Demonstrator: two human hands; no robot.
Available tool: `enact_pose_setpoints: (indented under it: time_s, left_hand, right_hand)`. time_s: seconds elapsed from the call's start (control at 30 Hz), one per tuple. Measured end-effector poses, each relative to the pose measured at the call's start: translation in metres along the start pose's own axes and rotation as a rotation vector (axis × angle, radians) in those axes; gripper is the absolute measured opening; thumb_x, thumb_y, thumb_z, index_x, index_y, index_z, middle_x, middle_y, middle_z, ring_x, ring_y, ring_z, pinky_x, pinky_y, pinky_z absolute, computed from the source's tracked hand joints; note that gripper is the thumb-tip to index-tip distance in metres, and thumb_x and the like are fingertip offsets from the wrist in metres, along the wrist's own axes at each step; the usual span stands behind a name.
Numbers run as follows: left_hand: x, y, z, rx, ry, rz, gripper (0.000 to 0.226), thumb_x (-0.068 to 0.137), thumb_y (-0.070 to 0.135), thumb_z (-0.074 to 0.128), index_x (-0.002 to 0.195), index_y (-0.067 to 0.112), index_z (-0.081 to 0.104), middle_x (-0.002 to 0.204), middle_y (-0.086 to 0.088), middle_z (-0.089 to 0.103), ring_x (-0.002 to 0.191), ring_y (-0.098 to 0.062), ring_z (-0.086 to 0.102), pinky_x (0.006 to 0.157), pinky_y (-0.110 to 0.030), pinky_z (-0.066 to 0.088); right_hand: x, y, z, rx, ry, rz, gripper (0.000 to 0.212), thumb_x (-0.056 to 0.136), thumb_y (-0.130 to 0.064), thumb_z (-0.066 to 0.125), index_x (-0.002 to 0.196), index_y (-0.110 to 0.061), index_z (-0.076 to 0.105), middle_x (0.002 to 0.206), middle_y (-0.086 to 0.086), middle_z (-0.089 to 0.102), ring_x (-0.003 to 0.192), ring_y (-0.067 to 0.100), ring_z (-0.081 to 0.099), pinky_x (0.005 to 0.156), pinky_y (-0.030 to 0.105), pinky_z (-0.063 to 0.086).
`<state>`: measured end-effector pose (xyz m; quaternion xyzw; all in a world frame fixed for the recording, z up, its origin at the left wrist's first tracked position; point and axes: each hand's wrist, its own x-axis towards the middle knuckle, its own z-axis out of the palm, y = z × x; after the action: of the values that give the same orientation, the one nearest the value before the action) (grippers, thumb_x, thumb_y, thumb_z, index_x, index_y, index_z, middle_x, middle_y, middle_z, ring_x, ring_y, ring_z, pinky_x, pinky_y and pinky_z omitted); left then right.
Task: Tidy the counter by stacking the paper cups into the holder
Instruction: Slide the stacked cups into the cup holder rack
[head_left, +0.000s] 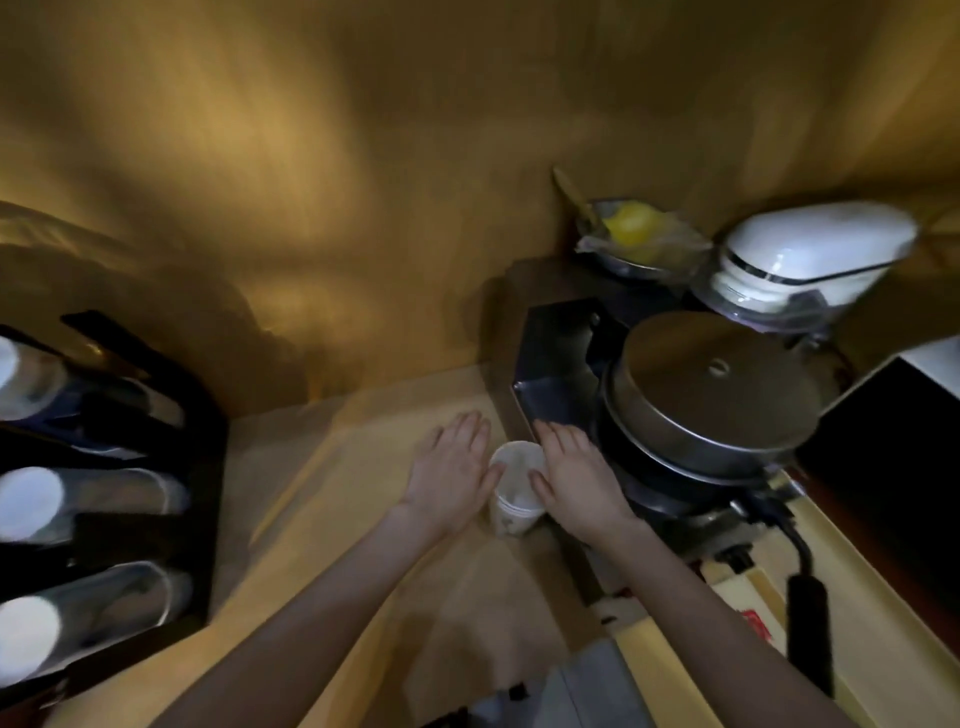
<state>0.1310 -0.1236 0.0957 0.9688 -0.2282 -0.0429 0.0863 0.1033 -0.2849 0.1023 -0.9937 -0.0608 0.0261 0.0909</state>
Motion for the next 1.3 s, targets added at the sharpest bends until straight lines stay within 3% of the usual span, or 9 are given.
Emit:
enact_pose_setpoints:
  time_s: [0.23,0.5,0.6,0.67,0.83,0.93,1.1,1.17,1.3]
  left_hand:
    - [0.001,0.015,0.024,-0.11,-0.17,-0.182,0.047,0.094,0.04,0.036,0.127,0.007,0.04,0.132,-0.015,0.05,0.123,-0.03,0.045,0.098,-0.04,0.038]
    - [-0.002,0.001,0.021,-0.547,-0.314,-0.32,0.037,0.093,0.031,0.044,0.106,-0.001,0.058,0.109,-0.023,0.067,0.102,-0.034,0.061,0.081,-0.035,0.045]
    - [-0.009,-0.01,0.008,-0.833,-0.325,-0.438,0.032,0.094,0.031,0.042,0.078,0.009,0.059,0.071,-0.011,0.07,0.068,-0.022,0.067,0.057,-0.029,0.046]
    - [-0.017,-0.02,-0.005,-1.057,-0.33,-0.548,0.037,0.094,0.036,0.04,0.073,0.012,0.058,0.056,-0.002,0.068,0.049,-0.013,0.065,0.052,-0.025,0.048]
    - [-0.044,-0.055,-0.034,-1.867,-0.456,-0.742,0.074,0.09,0.057,0.026,0.106,-0.007,0.058,0.075,-0.02,0.075,0.067,-0.026,0.074,0.055,-0.03,0.06]
    - [-0.062,-0.07,-0.046,-2.13,-0.412,-0.702,0.082,0.081,0.06,0.041,0.12,-0.012,0.049,0.089,-0.027,0.073,0.079,-0.032,0.073,0.069,-0.034,0.06]
    - [-0.097,-0.091,-0.07,-2.204,-0.297,-0.623,0.082,0.066,0.057,0.06,0.125,0.001,0.049,0.115,-0.024,0.062,0.089,-0.037,0.07,0.075,-0.037,0.06]
    - [-0.112,-0.103,-0.077,-2.139,-0.234,-0.592,0.078,0.068,0.056,0.059,0.128,0.008,0.049,0.121,-0.022,0.059,0.089,-0.037,0.07,0.071,-0.034,0.062]
    - [-0.146,-0.124,-0.085,-2.022,-0.009,-0.592,0.074,0.066,0.044,0.068,0.129,0.01,0.048,0.126,-0.022,0.059,0.09,-0.033,0.07,0.077,-0.034,0.06]
  right_hand:
    - [-0.012,0.006,0.016,0.164,-0.047,0.229,0.047,0.095,-0.032,0.04,0.134,-0.007,0.034,0.129,0.015,0.05,0.121,0.028,0.045,0.098,0.039,0.043]
    - [-0.003,0.004,0.019,0.548,-0.124,0.447,0.028,0.093,-0.015,0.042,0.114,-0.001,0.053,0.117,0.024,0.062,0.107,0.036,0.059,0.092,0.043,0.05]
    - [0.001,-0.007,0.011,0.609,-0.088,0.42,0.027,0.092,-0.014,0.042,0.112,-0.001,0.055,0.115,0.025,0.063,0.106,0.037,0.058,0.092,0.045,0.049]
    - [0.004,-0.02,0.004,0.627,-0.02,0.37,0.026,0.092,-0.014,0.042,0.112,-0.002,0.054,0.113,0.024,0.063,0.104,0.038,0.059,0.09,0.046,0.049]
    - [0.006,-0.069,-0.014,0.711,0.179,0.201,0.025,0.093,-0.015,0.042,0.117,-0.01,0.047,0.111,0.016,0.065,0.099,0.033,0.061,0.081,0.038,0.05]
    - [0.003,-0.102,-0.021,0.797,0.23,0.08,0.022,0.094,-0.014,0.043,0.116,-0.01,0.046,0.103,0.012,0.065,0.091,0.027,0.06,0.072,0.031,0.044]
    - [-0.003,-0.147,-0.017,0.913,0.263,-0.03,0.02,0.096,-0.015,0.042,0.114,-0.012,0.047,0.093,-0.001,0.059,0.081,0.017,0.056,0.055,0.013,0.037]
    - [-0.004,-0.16,-0.014,0.969,0.227,-0.066,0.018,0.095,-0.016,0.044,0.113,-0.016,0.048,0.092,-0.001,0.061,0.08,0.016,0.057,0.059,0.006,0.039]
    - [-0.008,-0.178,-0.009,1.076,0.119,-0.132,0.018,0.09,-0.026,0.04,0.106,-0.028,0.049,0.086,-0.007,0.064,0.077,0.008,0.06,0.073,0.024,0.046]
